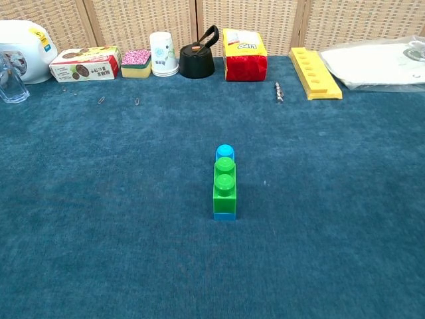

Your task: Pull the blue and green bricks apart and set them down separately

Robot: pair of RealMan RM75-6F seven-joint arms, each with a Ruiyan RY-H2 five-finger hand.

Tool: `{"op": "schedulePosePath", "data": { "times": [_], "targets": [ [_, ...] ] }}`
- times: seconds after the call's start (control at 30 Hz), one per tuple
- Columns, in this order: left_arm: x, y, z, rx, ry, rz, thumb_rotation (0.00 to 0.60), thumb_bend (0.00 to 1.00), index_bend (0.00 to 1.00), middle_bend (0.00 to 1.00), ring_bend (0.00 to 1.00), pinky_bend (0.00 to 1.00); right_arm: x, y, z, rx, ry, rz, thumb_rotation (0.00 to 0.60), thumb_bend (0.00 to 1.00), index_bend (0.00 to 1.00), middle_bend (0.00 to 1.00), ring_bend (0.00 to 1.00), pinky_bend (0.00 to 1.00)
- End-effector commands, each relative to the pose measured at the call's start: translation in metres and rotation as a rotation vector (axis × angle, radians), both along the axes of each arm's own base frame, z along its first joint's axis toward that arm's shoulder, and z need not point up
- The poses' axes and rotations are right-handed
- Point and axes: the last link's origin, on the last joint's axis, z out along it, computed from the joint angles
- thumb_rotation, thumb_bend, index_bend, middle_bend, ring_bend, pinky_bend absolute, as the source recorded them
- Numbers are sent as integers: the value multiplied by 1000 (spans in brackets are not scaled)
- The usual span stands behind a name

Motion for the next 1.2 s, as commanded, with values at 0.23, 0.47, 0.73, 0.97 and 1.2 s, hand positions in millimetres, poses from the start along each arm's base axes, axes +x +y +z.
{"op": "schedulePosePath", "data": {
  "times": [0.23,0.47,0.73,0.97,1.2],
  "targets": [
    [4,3,3,-21,-5,-13,600,149,156,157,58,151,32,-27,-13,120,-110,191,600,91,417,389,348,388],
    [12,7,4,-40,25,-27,600,150,156,157,58,151,87,-66,-40,273,-179,502,600,96,402,389,350,390],
    [19,13,3,-67,48,-28,600,150,156,156,58,151,133,-95,-72,388,-87,733,600,97,349,381,349,391],
    [26,20,6,-75,69,-43,600,151,156,157,58,150,166,-109,-101,458,15,866,600,99,330,365,344,395],
    [28,22,8,-86,80,-42,600,151,156,157,58,151,188,-114,-127,498,145,962,600,92,320,366,334,382]
  ]
}}
